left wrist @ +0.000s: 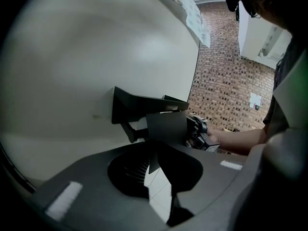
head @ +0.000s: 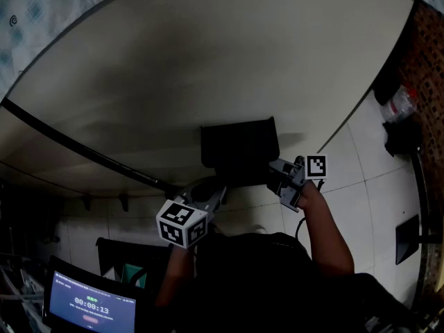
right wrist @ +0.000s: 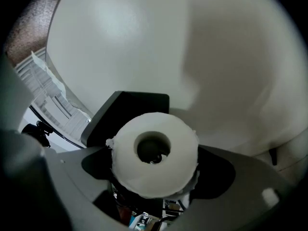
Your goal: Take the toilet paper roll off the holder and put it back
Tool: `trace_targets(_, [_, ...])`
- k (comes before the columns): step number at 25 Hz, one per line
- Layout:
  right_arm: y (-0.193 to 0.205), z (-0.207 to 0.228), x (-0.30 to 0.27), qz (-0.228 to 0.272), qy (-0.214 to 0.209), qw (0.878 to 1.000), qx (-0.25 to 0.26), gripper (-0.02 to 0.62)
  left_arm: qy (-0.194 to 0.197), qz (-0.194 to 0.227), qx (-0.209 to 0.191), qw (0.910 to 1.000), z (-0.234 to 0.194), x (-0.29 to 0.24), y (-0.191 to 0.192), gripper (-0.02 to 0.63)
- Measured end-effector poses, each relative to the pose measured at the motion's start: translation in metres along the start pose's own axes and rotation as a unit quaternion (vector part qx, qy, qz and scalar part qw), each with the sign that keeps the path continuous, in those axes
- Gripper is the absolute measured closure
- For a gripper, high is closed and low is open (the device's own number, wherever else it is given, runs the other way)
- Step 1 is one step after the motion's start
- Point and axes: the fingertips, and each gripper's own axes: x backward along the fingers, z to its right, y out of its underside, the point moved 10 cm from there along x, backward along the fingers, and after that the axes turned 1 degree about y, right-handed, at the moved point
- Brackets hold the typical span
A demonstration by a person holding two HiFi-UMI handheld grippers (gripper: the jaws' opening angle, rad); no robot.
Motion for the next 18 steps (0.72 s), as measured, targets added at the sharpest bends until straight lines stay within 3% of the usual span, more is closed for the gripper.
trace_targets(7, [0.000,-0.001,-0.002,0.002,-0.001,1.000,-0.004,0.141,0.006,0.001,0.006,1.0000,-0.001,-0.002,0.001,0.540])
trace_targets(12, [-0.006,0.002,0.018,0.054,-0.006,0.999,-0.008,0.098,0.007,0.001,0.002,1.0000,-0.003,-0.002,0.003,0.541])
trace_targets(16, [-0.012,-0.001,0.031,0.078,-0.013,0.997,-0.005,0.100,0.008,0.002,0.002,1.0000,-0.003,-0.002,0.003,0.540])
trace_targets(18, [-0.012,0.000,0.034,0.077,-0.007,0.997,-0.004,0.132,0.009,0.002,0.003,1.0000,-0.003,-0.002,0.003,0.541])
